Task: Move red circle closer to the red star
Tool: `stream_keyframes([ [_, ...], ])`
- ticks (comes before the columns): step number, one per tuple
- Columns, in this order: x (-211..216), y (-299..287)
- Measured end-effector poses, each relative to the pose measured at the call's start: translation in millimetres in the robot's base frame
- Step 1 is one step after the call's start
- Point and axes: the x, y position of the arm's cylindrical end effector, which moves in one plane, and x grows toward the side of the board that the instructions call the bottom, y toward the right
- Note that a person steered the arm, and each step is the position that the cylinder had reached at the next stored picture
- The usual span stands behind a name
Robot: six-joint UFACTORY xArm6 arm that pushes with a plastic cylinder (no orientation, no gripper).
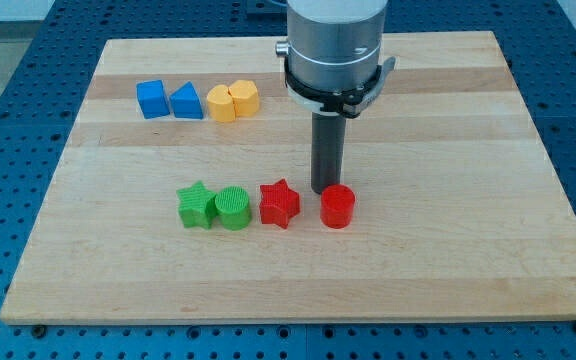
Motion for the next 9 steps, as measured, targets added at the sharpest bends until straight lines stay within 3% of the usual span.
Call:
stream_keyframes([
  [5,17,56],
  [6,54,47],
  [9,48,25],
])
